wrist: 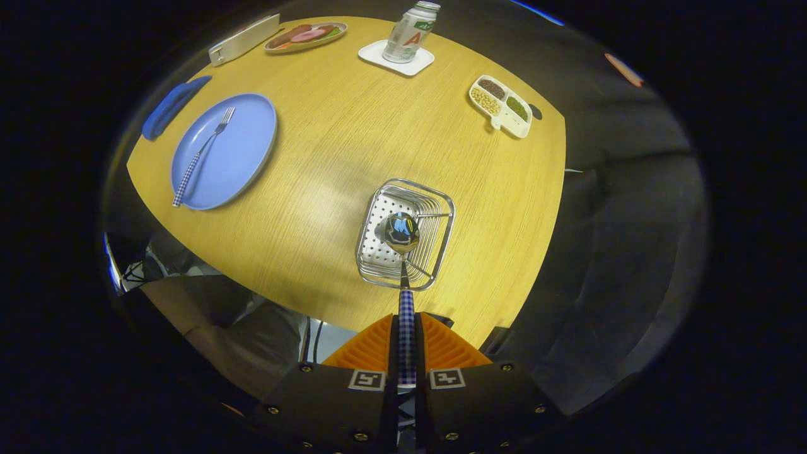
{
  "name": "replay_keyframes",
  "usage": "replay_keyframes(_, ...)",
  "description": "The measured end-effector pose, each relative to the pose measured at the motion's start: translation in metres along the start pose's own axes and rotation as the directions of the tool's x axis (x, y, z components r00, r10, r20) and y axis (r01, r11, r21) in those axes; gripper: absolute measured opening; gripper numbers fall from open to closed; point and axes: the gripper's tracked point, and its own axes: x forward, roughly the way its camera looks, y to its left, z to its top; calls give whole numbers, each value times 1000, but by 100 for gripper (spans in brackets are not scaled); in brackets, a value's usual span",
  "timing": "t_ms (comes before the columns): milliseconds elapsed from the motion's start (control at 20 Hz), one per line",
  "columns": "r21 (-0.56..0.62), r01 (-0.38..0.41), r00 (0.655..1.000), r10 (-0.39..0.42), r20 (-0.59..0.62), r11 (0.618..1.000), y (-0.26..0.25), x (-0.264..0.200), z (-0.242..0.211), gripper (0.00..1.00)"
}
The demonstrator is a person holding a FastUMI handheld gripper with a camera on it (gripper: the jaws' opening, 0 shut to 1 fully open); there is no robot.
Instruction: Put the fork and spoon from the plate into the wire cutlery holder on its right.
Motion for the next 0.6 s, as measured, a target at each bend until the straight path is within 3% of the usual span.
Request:
replay_keyframes(450, -33, -1, 1000, 1, -4, 999, -2, 17, 20, 13)
replay_keyframes(600, -13, 15, 1000, -14, 27, 1000, -6, 8, 24, 61)
